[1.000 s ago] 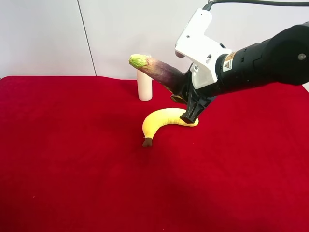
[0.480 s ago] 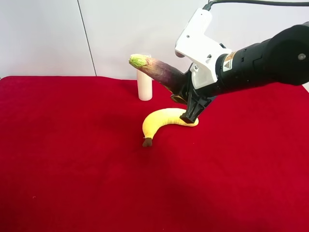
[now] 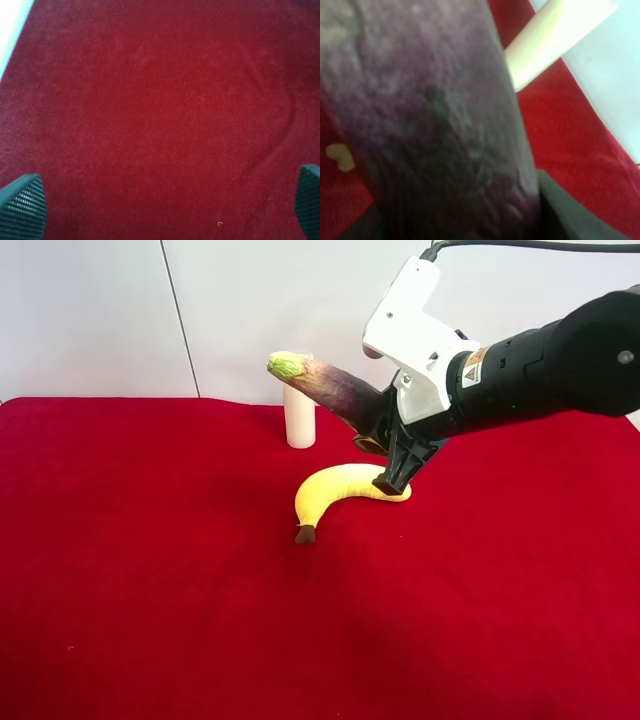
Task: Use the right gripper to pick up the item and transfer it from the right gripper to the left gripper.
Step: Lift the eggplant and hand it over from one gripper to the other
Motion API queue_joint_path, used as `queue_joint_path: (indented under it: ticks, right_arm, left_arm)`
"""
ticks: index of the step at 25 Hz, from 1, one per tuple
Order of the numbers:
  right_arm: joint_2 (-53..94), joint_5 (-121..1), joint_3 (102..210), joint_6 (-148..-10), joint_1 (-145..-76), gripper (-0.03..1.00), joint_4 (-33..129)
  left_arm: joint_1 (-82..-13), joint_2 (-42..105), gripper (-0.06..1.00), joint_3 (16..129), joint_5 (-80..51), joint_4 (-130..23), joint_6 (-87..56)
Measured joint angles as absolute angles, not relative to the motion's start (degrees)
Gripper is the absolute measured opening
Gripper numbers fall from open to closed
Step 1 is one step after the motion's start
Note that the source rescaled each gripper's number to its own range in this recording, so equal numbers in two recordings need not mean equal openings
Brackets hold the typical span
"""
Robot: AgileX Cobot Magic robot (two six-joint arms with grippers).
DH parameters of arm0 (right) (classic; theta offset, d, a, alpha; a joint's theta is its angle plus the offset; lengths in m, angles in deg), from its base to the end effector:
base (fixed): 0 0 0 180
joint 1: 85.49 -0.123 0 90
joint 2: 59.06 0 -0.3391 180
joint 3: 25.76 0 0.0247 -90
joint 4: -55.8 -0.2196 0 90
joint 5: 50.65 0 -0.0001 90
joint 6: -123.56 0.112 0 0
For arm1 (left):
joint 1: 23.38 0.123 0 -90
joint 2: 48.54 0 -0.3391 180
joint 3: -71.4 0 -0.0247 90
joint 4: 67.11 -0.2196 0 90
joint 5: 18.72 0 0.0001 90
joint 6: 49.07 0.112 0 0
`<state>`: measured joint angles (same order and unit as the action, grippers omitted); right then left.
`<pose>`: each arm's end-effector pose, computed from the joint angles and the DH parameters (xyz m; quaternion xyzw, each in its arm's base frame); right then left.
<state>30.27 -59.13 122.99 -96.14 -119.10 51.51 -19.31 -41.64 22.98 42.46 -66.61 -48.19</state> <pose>0.2363 0.1586 0.3010 -0.5137 0.7423 -0.0020 0.4302 -0.0697 -0.0058 0.2589 -0.0234 0.8500 0.0184 0.5259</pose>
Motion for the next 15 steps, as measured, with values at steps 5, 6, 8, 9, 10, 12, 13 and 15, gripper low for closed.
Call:
queue_joint_path:
  ticks: [5,6,8,9,10,12,13,15]
  right_arm:
    - [30.27,-59.13,122.99,-96.14,-119.1,0.0,51.51]
    - [30.27,-59.13,122.99,-96.14,-119.1,0.0,51.51]
    - [30.27,-59.13,122.99,-96.14,-119.1,0.0,51.51]
    - [30.27,-59.13,122.99,-96.14,-119.1,0.0,51.51]
    - [30.27,-59.13,122.99,-96.14,-119.1,0.0,51.51]
    - [30.27,-59.13,122.99,-96.14,-119.1,0.0,51.51]
    - [30.27,-59.13,122.99,-96.14,-119.1,0.0,51.51]
    - [30.27,-59.13,122.99,-96.14,-119.1,0.0,51.51]
  left_arm:
    - [-19.31,-36.76,1.0,28.88,42.4,-66.21,-48.02]
    - [-19.31,-35.29,1.0,30.06,42.4,-66.08,-47.94]
    - [-19.31,-32.16,1.0,31.68,42.4,-65.3,-47.69]
    - [-19.31,-30.79,1.0,32.28,42.24,-64.53,-47.46]
    - [-19.31,-29.16,1.0,32.74,41.99,-63.55,-47.26]
    - [-19.31,-26.15,1.0,33.15,40.77,-60.76,-46.99]
    - [-19.31,-24.53,1.0,33.21,39.66,-58.66,-46.51]
    - [-19.31,-21.35,1.0,33.36,37.22,-54.37,-44.78]
